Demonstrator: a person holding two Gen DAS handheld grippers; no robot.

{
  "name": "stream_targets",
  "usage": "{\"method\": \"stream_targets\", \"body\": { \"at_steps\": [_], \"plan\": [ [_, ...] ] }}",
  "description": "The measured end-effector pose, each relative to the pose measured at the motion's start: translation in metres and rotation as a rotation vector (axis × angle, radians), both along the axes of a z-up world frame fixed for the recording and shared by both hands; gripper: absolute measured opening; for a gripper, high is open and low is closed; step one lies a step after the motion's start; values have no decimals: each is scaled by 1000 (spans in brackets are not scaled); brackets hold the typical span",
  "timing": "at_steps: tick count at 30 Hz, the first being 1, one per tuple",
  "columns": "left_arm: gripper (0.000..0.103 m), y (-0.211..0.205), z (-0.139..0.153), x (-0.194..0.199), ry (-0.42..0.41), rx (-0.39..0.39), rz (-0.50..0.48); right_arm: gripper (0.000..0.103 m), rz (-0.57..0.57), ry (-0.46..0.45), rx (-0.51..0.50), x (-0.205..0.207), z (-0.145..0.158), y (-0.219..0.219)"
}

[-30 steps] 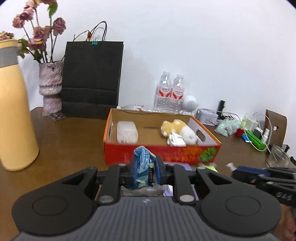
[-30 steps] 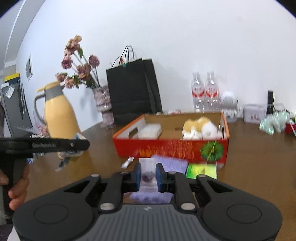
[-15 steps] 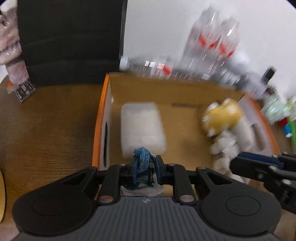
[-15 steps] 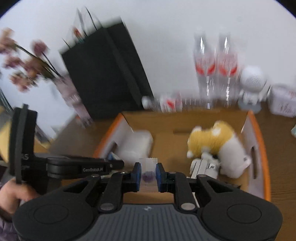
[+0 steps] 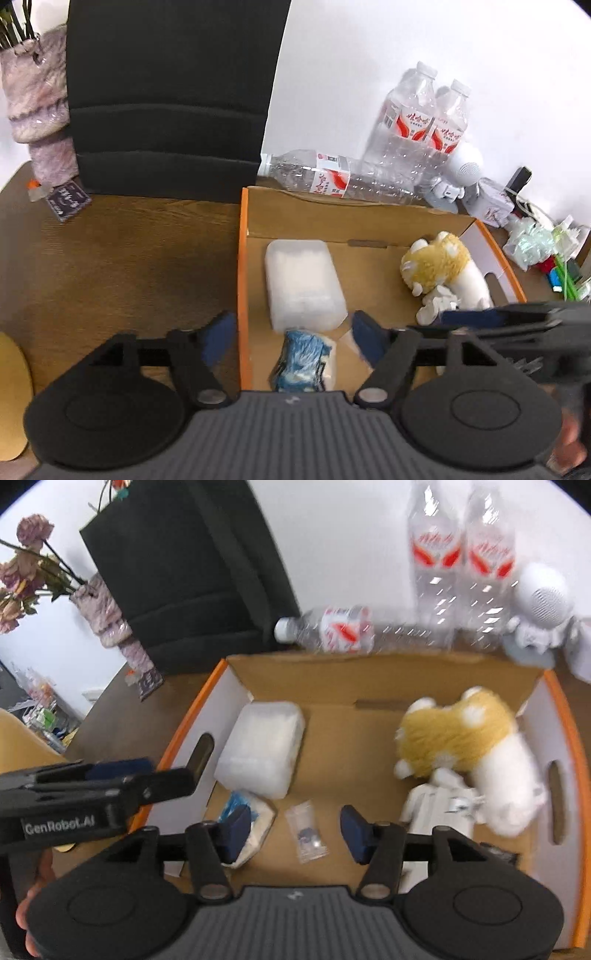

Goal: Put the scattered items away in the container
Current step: 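Carry both items into the box and open both tools, then withdraw both tools from the box back over the table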

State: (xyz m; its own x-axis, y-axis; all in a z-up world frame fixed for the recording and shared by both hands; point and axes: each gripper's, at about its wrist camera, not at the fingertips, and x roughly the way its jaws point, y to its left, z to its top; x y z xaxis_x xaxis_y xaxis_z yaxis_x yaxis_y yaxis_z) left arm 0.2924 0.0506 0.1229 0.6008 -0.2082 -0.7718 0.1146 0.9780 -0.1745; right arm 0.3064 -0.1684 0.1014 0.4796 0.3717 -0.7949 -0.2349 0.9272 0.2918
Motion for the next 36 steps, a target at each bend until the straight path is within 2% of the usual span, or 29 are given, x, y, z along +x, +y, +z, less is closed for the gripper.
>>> {"method": "stream_targets", "body": {
  "at_steps": [3,4,7,11,15,17,19,23,26,28,29,33,36],
  "plan": [
    [89,-11,0,-6,35,6,-26,78,-27,-18,-35,-13,15,-19],
    [90,-17,1,-7,49,15,-42,82,-30,-24,-57,-19,18,-26],
    [97,-39,4,-9,75,60,-45,82,-114,-1,-129,-30,24,-54],
    [98,-64,9,-20,109,84,-57,85,-190,117,-114,-33,23,-81],
    [99,-81,19,-44,80,93,-69,86,-198,108,-133,-55,29,-88],
    [99,-85,28,-62,20,102,-56,86,-188,61,-138,-71,36,-85],
    [102,-86,41,-90,-97,92,-34,87,-169,-36,-130,-93,47,-78],
    [103,-83,50,-160,-368,65,-15,92,-155,-329,-161,-153,62,-68],
    [103,-80,21,-210,-572,36,23,101,-157,-558,-125,-206,50,-70],
    [103,-85,-3,-232,-573,92,54,103,-168,-658,-78,-235,24,-76],
    [103,-88,-16,-243,-557,124,52,103,-166,-655,-57,-246,8,-80],
    [103,-91,-53,-279,-463,160,65,103,-213,-549,-38,-282,-36,-87],
    [103,-90,-67,-293,-383,160,37,103,-182,-495,-100,-306,-55,-79]
  ]
}}
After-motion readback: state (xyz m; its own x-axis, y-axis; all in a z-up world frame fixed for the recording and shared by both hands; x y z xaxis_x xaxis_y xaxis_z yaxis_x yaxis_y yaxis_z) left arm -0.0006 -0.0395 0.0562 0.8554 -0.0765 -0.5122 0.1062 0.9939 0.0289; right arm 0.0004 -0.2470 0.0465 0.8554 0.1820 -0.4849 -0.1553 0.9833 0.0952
